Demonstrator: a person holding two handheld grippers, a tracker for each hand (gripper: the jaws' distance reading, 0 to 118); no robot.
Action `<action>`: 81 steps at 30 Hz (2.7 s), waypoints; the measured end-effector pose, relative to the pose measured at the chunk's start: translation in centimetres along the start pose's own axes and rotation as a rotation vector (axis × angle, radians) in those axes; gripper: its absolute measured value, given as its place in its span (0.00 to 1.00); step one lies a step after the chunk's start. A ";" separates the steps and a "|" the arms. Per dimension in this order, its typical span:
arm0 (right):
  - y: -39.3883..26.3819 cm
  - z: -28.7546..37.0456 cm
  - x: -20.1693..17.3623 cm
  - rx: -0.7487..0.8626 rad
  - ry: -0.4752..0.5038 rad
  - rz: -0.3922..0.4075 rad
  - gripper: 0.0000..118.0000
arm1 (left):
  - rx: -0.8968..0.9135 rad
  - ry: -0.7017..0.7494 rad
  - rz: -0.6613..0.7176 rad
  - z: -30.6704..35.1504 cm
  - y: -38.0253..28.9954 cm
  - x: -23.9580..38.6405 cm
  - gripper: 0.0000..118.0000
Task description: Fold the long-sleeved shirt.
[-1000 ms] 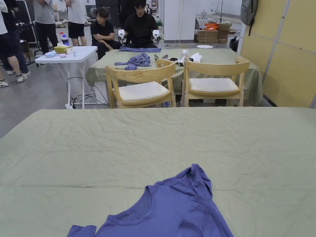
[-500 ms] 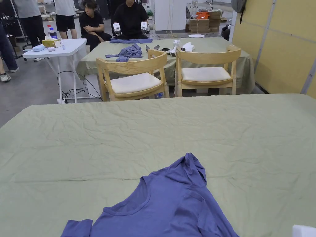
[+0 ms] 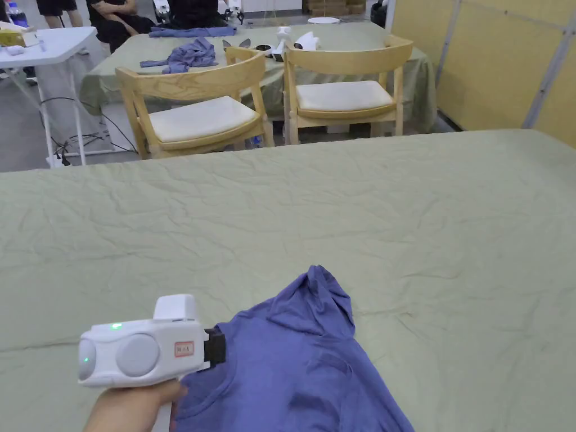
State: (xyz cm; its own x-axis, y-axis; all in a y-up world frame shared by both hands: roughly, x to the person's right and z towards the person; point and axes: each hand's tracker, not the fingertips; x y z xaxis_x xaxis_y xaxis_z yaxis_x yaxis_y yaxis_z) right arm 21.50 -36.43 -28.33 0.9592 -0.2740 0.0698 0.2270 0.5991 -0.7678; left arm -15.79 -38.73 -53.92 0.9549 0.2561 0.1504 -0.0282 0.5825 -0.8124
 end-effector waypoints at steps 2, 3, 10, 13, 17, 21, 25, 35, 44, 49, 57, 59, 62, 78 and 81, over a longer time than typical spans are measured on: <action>0.1 -0.6 0.6 -0.015 -0.016 -0.023 0.02 | -0.024 0.039 -0.034 -4.7 2.1 0.3 0.21; 0.0 -0.7 1.0 -0.020 -0.022 -0.031 0.02 | -0.044 0.100 -0.071 -7.0 2.6 0.4 0.54; 0.1 -2.1 3.2 -0.092 -0.083 -0.050 0.02 | -0.053 0.237 -0.328 -11.3 0.6 2.1 0.58; 0.2 -2.9 3.6 -0.109 -0.072 -0.054 0.09 | -0.055 0.145 -0.303 -9.3 1.0 2.9 0.03; 0.5 -5.8 3.3 -0.171 -0.077 -0.008 0.98 | -0.042 0.125 -0.313 -6.3 1.4 4.2 0.03; 0.1 -9.9 2.4 -0.280 -0.007 -0.086 0.80 | -0.016 0.102 -0.296 -3.5 2.3 4.5 0.03; 0.0 -8.2 1.4 -0.298 -0.040 -0.133 0.08 | 0.007 0.063 -0.210 -0.7 3.1 4.3 0.03; 3.2 6.9 -3.1 0.282 -0.054 0.154 0.08 | 0.300 -0.090 0.016 18.1 2.0 3.6 0.03; 18.4 13.4 -6.5 0.604 -0.030 0.234 0.08 | 0.655 -0.110 0.080 34.4 6.1 1.5 0.03; 29.0 14.7 -9.7 0.686 -0.056 0.266 0.08 | 0.796 -0.089 0.091 39.2 11.9 -0.4 0.03; 44.2 13.1 -16.2 0.725 -0.050 0.261 0.08 | 0.943 -0.088 0.137 42.1 22.3 -3.6 0.03; 46.8 12.4 -17.9 0.737 -0.056 0.267 0.08 | 0.957 -0.081 0.154 41.8 25.1 -4.3 0.03; 49.8 11.0 -19.4 0.768 -0.070 0.253 0.08 | 0.994 -0.003 0.128 40.5 28.2 -4.8 0.03; 53.6 -1.6 -19.3 0.755 -0.105 0.289 0.08 | 0.994 0.081 0.113 27.6 31.8 -7.9 0.03; 52.4 -6.0 -18.4 0.662 -0.130 0.286 0.08 | 0.893 0.108 0.111 23.5 31.3 -8.4 0.03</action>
State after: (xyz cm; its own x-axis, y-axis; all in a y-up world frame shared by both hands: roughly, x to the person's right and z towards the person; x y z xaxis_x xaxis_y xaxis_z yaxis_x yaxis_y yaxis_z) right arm 14.70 -4.49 -73.65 0.9991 0.0278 0.0311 -0.0201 0.9743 -0.2244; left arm -31.67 -4.52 -67.35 0.9542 0.2992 0.0071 -0.2979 0.9518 -0.0728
